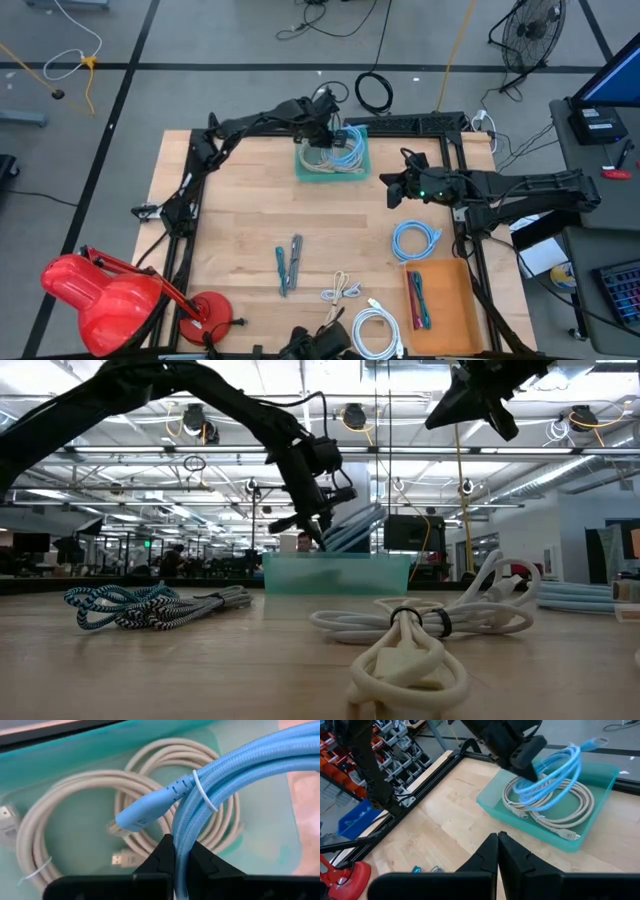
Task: Pick & Place USB Port
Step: Put the left blue display cable into the blue bin
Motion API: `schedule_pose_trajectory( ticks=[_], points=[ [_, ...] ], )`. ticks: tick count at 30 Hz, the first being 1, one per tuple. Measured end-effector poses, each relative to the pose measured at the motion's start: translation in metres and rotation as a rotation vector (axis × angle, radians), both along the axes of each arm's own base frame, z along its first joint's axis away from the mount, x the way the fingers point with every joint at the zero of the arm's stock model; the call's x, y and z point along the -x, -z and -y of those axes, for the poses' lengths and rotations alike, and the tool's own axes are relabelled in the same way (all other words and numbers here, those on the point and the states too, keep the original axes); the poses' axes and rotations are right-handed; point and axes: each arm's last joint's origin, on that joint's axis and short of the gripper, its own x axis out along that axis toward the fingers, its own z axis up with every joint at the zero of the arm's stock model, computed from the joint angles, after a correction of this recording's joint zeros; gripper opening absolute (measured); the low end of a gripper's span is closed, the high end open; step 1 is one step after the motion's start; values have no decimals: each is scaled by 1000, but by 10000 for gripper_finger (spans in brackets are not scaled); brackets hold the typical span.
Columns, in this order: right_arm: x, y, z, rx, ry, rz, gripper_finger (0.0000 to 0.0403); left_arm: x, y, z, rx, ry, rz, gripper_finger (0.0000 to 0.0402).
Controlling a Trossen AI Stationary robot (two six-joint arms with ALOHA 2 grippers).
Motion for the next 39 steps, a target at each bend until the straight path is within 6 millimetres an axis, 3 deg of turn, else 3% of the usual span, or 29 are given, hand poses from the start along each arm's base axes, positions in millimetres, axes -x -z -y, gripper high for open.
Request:
schedule_pose_trajectory(
  ticks=[9, 22, 30, 39],
  points=[
    [0, 0, 0, -6, 29, 9, 0, -9, -2, 2, 2, 60, -173, 13],
    [0, 0, 0, -12, 36, 20, 0, -13, -4, 0, 7, 39, -128, 14],
    [0, 0, 0, -10, 35, 19, 0, -13, -5, -2, 6, 52, -103, 68],
    [0, 0, 0, -2, 31, 14, 0, -12, -5, -3, 19, 80, -93, 77]
  ],
)
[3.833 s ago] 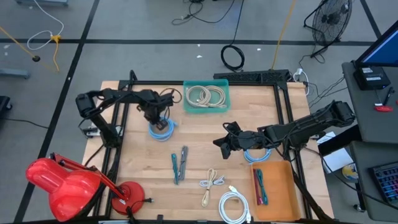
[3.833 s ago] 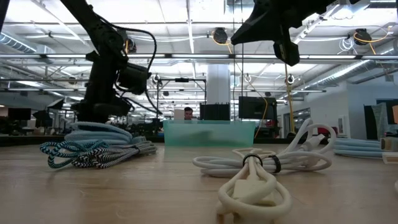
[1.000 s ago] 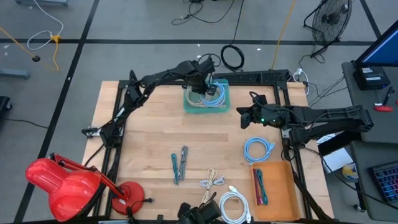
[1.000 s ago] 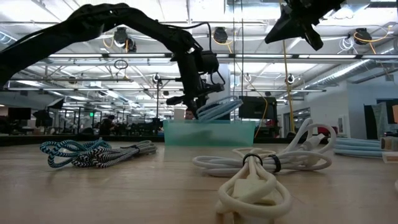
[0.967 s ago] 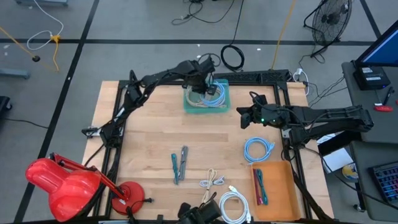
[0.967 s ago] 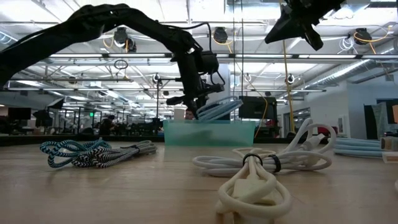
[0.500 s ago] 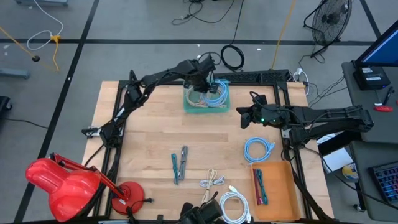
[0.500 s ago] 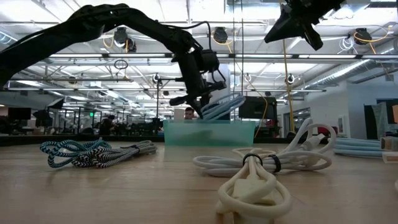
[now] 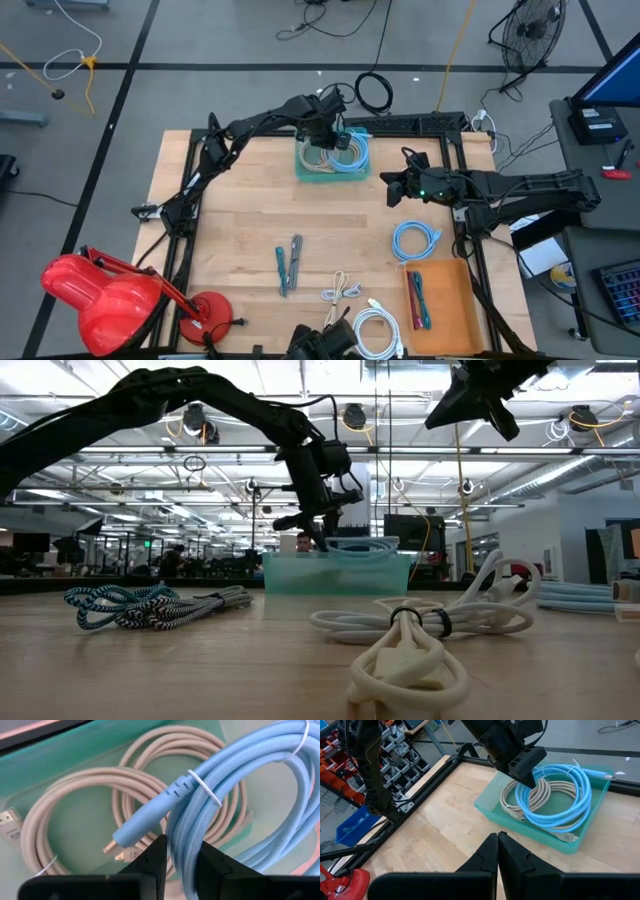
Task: Pick & Place USB Port
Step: Put the left blue display cable into the blue bin
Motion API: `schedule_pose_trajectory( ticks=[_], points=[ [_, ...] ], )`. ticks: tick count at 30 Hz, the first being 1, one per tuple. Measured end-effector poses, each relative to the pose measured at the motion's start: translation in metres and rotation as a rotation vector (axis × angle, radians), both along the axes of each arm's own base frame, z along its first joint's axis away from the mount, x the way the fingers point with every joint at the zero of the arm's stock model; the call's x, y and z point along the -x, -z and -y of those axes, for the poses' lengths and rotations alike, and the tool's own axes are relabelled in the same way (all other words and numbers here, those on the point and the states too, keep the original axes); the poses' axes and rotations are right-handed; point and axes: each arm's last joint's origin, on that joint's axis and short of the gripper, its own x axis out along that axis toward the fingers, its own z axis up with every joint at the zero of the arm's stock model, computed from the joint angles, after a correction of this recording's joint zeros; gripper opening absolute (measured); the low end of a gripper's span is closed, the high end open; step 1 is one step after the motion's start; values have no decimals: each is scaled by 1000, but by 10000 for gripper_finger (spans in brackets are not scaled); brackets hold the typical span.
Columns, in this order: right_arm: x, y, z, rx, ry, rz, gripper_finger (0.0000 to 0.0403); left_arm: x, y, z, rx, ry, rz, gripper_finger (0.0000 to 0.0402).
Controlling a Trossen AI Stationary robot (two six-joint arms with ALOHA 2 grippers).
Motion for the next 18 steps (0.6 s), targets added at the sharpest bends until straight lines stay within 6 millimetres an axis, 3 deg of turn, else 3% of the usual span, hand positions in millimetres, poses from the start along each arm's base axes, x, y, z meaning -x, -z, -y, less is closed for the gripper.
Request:
schedule_pose_trajectory(
  ticks=[15, 18],
  points=[
    [0, 0, 0, 3, 3, -1, 0, 0, 0, 1, 8, 5, -3, 72],
    [0, 0, 0, 4, 2, 0, 0, 0, 8, 1, 28, 11, -21, 72]
  ],
)
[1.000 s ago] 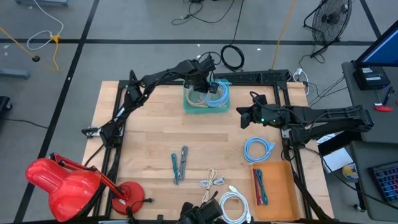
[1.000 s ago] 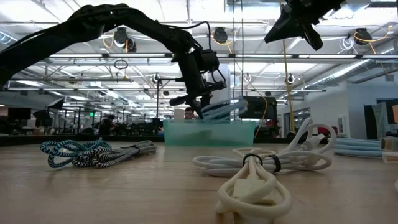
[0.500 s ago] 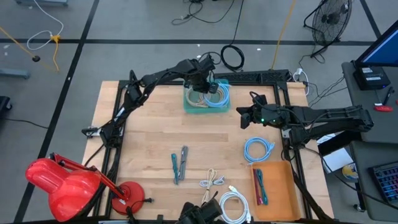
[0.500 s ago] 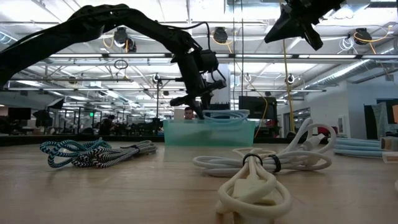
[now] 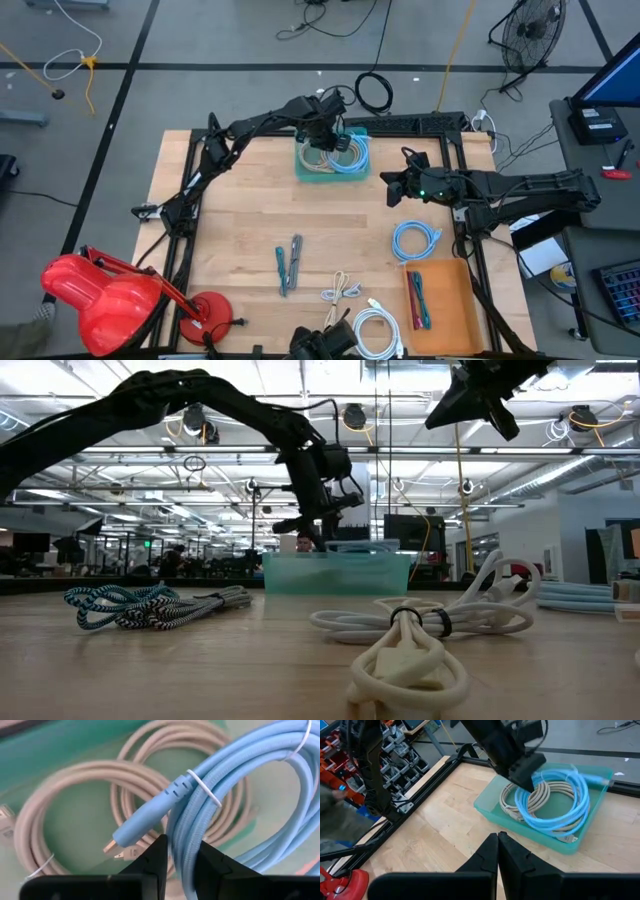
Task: Pick & Place USB Port
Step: Put the left blue display cable into the blue bin
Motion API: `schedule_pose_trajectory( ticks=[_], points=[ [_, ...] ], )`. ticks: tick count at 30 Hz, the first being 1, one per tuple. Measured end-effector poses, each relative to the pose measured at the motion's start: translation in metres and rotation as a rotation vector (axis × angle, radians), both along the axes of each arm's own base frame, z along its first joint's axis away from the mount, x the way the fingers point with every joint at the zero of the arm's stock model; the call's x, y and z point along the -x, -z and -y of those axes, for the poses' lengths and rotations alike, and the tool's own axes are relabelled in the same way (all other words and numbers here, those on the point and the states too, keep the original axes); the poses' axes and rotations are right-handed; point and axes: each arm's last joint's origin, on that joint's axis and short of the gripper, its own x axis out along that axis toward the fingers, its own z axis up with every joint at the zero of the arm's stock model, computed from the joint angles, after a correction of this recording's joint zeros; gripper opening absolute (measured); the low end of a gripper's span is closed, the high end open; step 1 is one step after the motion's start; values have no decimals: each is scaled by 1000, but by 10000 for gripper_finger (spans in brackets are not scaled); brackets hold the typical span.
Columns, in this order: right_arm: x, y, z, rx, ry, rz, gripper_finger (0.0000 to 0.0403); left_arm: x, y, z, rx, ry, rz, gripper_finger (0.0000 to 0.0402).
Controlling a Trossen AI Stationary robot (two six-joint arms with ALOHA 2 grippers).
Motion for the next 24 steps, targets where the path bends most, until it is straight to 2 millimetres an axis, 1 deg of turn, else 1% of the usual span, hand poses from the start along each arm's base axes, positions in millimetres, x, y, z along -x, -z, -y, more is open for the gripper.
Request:
schedule_pose_trajectory(
  ticks=[4, 8, 13, 17, 20, 24],
  points=[
    [-1, -2, 0, 9, -9, 13, 0, -2, 18, 4, 41, 11, -64, 77],
    [0, -2, 0, 10, -14, 16, 0, -3, 26, 8, 44, 12, -116, 101],
    [1, -4, 0, 11, -15, 27, 0, -5, 26, 6, 21, 4, -96, 140],
    [1, -5, 0, 21, -19, 34, 0, -5, 26, 3, 27, 1, -75, 163],
    [1, -5, 0, 23, -20, 37, 0, -8, 25, 4, 16, 5, -54, 173],
    [1, -5, 0, 25, -21, 36, 0, -11, 11, 3, -9, 12, -22, 175]
  ],
)
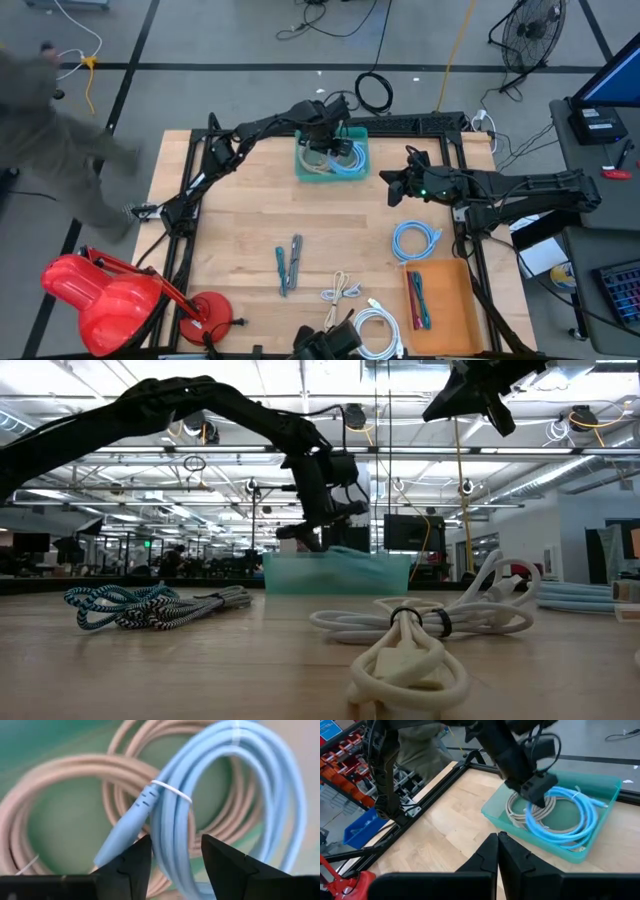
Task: Pick & Place USB Port
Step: Put the left blue display cable into the blue bin, then put the black charger cable into the orange bin
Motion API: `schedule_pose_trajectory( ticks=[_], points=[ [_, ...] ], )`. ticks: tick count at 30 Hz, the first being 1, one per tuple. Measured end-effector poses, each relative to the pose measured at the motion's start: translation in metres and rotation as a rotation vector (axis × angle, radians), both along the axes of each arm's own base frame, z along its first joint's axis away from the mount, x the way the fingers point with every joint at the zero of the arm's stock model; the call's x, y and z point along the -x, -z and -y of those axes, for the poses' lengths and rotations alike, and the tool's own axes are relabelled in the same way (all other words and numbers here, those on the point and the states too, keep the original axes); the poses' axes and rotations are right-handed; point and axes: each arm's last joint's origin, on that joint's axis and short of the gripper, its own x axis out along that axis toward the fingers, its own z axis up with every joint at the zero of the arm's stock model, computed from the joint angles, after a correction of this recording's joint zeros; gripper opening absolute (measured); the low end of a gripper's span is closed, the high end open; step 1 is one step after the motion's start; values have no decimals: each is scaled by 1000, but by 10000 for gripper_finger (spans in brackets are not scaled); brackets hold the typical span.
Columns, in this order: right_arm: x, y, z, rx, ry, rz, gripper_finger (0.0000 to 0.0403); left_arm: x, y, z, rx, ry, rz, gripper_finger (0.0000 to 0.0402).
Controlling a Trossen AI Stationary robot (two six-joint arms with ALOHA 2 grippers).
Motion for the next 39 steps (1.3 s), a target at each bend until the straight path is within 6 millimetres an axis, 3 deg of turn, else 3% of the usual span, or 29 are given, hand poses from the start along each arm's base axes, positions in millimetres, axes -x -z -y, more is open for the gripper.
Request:
schedule_pose_trajectory(
  ticks=[7, 24, 29, 32, 39],
  points=[
    [0, 0, 0, 0, 0, 1, 0, 2, -30, -11, -66, 1, 60, 175],
    [0, -1, 0, 0, 8, 14, 0, 0, -28, 1, -94, 98, -3, 175],
    [0, -1, 0, -8, 6, 16, 0, 10, -58, -1, -104, 135, 82, 171],
    [0, -1, 0, 4, -5, 8, 0, 18, -84, 6, -121, 211, 136, 145],
    [0, 0, -2, -7, -70, -15, 0, 29, -133, 59, -117, 492, 193, 28]
  ],
)
